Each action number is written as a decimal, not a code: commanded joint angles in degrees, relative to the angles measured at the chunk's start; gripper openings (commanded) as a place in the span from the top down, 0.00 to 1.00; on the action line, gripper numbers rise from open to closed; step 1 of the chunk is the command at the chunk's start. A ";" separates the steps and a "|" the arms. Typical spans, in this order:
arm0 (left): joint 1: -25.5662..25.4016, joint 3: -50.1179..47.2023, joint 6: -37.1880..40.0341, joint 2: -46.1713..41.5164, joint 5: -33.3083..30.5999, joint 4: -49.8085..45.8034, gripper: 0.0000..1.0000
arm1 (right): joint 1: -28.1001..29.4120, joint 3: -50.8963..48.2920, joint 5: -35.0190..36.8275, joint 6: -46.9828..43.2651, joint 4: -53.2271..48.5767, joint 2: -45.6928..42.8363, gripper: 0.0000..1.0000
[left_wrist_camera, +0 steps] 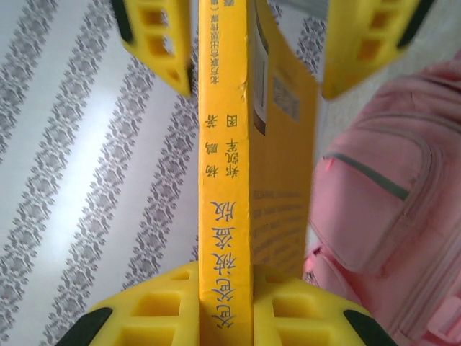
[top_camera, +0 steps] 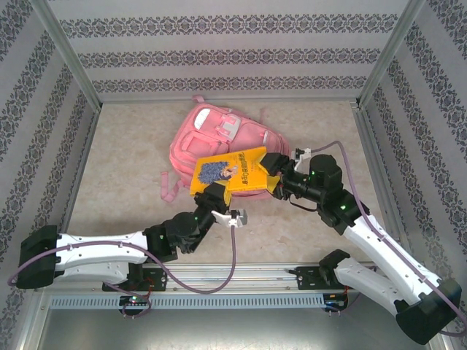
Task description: Pack the student bag
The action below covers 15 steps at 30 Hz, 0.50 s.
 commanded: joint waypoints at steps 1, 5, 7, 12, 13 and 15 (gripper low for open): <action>-1.38 -1.04 6.09 -1.59 0.46 11.21 1.00 | 1.13 -1.61 -1.59 1.89 4.46 0.02 0.25; -2.03 -1.73 6.10 -1.99 0.86 10.94 1.00 | 1.34 -1.66 -2.56 0.37 6.06 0.29 0.25; -2.28 -2.33 6.47 -2.33 1.69 10.48 1.00 | 1.04 -1.21 -3.57 -0.93 6.52 0.31 0.27; -2.89 -3.85 7.96 -2.71 3.66 6.97 1.00 | -1.49 1.37 -9.71 -6.18 6.02 1.46 0.32; -2.93 -4.11 8.02 -2.86 4.16 6.12 1.00 | -1.83 1.63 -10.84 -6.87 5.97 1.80 0.32; -3.02 -4.70 8.64 -3.12 5.40 5.17 1.00 | -2.01 2.01 -13.56 -8.63 5.93 2.91 0.35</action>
